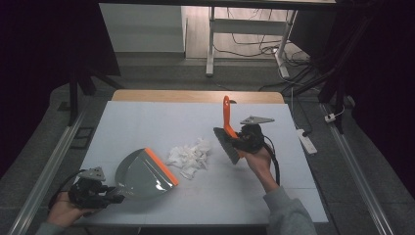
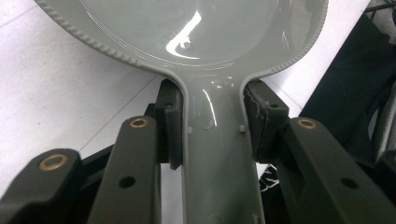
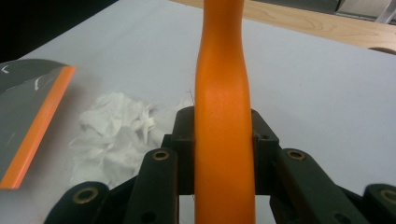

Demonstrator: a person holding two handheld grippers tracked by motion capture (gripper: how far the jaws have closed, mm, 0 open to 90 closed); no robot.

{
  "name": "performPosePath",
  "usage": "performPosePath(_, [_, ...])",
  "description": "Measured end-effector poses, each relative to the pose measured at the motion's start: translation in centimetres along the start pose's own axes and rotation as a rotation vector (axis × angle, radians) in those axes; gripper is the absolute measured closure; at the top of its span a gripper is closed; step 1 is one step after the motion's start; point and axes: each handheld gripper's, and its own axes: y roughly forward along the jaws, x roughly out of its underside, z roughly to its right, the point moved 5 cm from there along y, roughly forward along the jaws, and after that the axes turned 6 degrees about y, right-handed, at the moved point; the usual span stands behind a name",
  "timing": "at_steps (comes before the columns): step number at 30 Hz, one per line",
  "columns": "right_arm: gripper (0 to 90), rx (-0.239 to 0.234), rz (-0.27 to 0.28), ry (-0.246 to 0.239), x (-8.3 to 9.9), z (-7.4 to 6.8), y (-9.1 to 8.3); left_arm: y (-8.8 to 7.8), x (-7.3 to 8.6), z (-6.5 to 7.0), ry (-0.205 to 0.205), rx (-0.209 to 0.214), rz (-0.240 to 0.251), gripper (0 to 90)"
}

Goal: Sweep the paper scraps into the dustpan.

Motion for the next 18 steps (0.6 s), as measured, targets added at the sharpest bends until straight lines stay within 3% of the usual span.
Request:
performPosePath(5, [69.7, 0.005, -0.004, 0.02, -1.2, 0.2, 1.5, 0.3, 0.2, -0.3, -0.001, 0.006, -0.023, 62.0])
performPosePath(18, [69.8, 0.042, -0.035, 0.043, -1.7, 1.1, 4.1, 1.5, -0.5, -0.3, 0.031, 0.035, -0.058, 62.0])
